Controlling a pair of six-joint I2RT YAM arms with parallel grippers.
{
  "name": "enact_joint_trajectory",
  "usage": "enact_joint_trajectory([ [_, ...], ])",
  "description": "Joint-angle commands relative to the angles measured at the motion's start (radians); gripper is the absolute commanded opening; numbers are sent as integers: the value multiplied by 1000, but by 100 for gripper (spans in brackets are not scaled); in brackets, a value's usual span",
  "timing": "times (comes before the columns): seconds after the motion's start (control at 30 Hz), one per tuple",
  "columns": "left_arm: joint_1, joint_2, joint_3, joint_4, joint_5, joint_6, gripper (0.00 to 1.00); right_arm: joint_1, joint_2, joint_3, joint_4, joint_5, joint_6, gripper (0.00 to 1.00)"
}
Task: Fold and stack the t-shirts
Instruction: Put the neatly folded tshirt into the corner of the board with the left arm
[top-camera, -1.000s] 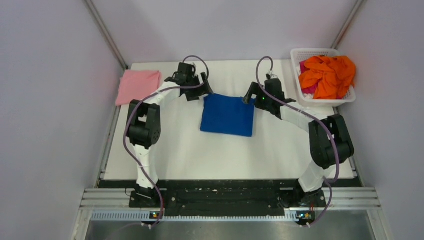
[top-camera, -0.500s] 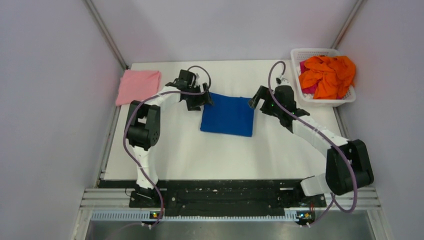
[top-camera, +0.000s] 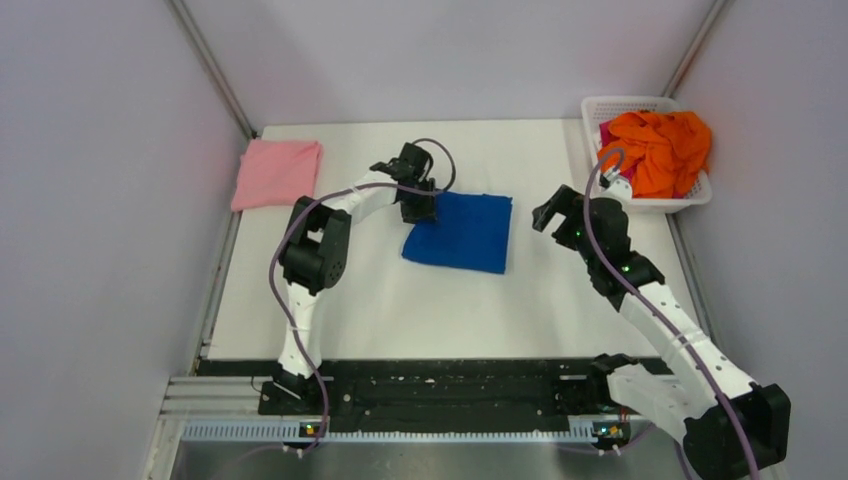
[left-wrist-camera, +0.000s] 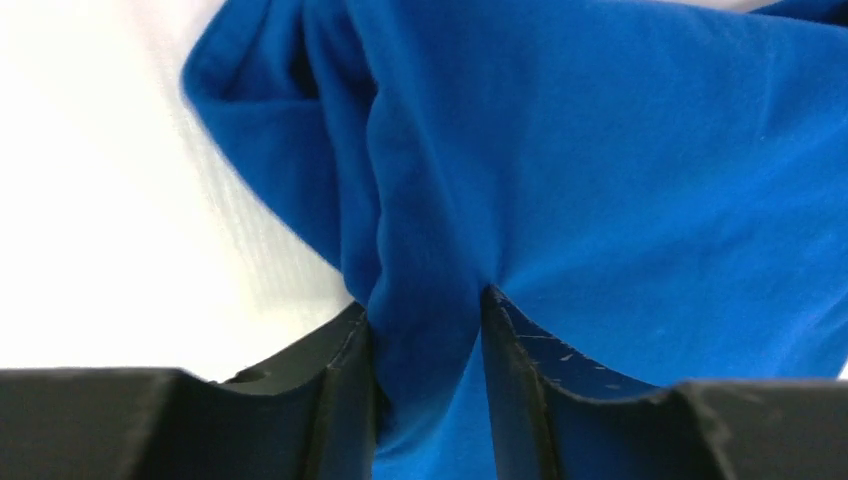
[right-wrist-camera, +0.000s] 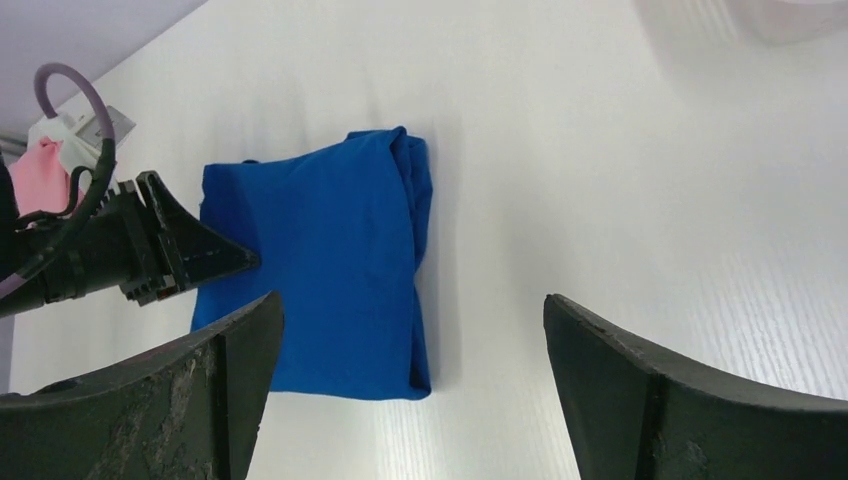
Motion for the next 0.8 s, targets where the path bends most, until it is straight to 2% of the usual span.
enact_joint_trajectory([
  [0.0,-37,92,49,-93,-95,-3,30,-3,-70,-15,-71,76,-16,99],
  [0.07,-40,109,97,-129,-183,-9,2,-3,-92,-21,-86,88,-28,99],
  [0.1,-40,114,128,-156,-223,-11,0,-4,-100,-23,-96,96,-34,99],
  [0.27,-41,95,229,-216,-518,47,0,-4,-140,-38,-107,131,-76,99],
  [0.47,-27,74,288,-174,-932,274,0,-4,-159,-54,-108,168,-108,99],
  [0.57,8,58,293,-113,-1032,391,0,-4,-159,-61,-108,177,-118,99],
  [0.77,95,-12,239,123,-1102,683,0,-4,-157,-67,-115,200,-137,99],
])
